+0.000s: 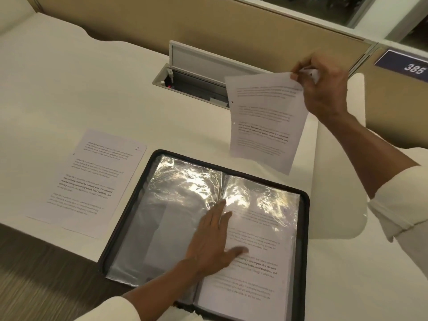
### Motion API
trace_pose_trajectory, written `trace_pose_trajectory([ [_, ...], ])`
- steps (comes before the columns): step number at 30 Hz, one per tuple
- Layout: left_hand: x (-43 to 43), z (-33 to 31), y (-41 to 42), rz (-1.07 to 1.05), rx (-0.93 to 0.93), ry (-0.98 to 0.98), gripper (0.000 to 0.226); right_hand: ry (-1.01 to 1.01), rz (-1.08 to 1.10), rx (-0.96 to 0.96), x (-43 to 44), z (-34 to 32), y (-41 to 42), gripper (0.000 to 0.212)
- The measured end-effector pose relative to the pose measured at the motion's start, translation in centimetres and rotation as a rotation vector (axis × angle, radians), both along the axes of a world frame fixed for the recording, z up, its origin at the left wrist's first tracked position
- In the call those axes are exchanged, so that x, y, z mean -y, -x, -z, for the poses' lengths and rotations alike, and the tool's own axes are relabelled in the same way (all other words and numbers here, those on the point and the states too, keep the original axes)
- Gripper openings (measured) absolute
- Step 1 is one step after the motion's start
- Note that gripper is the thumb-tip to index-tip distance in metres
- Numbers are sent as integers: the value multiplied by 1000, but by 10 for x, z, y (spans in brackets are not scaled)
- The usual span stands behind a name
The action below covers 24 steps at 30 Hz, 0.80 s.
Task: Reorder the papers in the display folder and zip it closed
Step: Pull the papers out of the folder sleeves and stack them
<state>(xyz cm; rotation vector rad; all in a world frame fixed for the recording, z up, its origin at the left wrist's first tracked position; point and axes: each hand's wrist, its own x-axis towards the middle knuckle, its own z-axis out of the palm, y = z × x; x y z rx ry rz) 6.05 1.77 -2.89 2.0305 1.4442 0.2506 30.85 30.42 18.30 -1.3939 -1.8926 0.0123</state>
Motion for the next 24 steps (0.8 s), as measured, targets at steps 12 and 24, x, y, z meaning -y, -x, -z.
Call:
trace_pose_trajectory([
  [12, -114, -83, 90, -770, 632, -35, 66, 98, -308, -177, 35, -24, 85, 13],
  [24, -85, -89, 198, -970, 794, 66, 31, 707, -71, -840, 45, 75, 191, 45],
])
